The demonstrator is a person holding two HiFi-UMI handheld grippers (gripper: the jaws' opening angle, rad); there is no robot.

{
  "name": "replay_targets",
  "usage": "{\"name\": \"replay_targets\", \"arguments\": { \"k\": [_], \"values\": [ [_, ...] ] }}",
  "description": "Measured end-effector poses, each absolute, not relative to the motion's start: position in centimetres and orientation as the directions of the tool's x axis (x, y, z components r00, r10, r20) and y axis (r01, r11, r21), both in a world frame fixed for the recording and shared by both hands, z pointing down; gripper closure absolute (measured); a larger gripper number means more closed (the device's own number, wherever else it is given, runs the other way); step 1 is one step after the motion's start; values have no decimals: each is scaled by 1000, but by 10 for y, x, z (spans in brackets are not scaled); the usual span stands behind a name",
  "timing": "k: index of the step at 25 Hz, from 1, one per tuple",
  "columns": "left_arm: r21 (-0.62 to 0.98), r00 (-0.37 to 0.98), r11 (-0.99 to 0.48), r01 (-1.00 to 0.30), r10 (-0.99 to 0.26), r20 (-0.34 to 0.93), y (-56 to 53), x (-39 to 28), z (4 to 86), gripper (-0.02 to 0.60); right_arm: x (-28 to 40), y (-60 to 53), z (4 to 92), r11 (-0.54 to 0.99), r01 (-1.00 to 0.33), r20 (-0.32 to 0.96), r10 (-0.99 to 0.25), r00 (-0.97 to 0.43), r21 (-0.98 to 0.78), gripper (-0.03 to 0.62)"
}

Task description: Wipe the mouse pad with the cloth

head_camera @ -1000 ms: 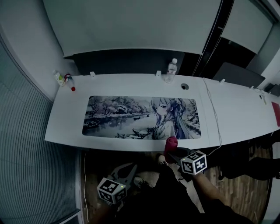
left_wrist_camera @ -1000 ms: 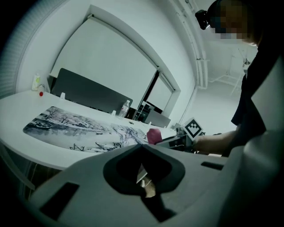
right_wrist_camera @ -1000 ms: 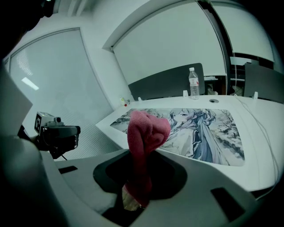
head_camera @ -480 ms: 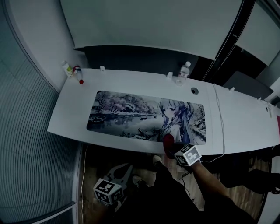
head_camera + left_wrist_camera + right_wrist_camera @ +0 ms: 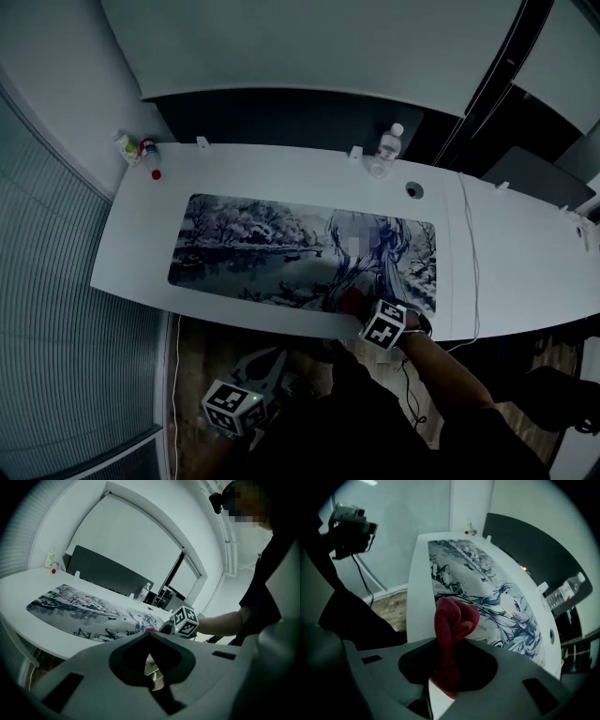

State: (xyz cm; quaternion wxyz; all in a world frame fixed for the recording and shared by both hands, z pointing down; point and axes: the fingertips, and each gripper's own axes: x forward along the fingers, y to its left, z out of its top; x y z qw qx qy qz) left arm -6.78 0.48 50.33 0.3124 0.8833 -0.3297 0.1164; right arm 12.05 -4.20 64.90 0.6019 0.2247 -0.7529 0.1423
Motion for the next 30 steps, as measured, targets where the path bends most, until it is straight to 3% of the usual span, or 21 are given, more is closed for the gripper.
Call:
{"name": "replay_targets", "arguments": {
  "k": [6,11,30],
  "values": [
    [483,761,-587,-649,-493,422,-16,-34,505,575,125,-54,657,950,-311,993,-36,-116,-2,485],
    [478,760,-592,-649,-488,428,-34,-13,504,575,144,-93,655,972,-234,997,-46,-58,31,485],
    [517,728,-513,-685,-496,474,-65,21,521,575,205,-282,659,944,-275,983,-182,18,180,485]
  ]
}}
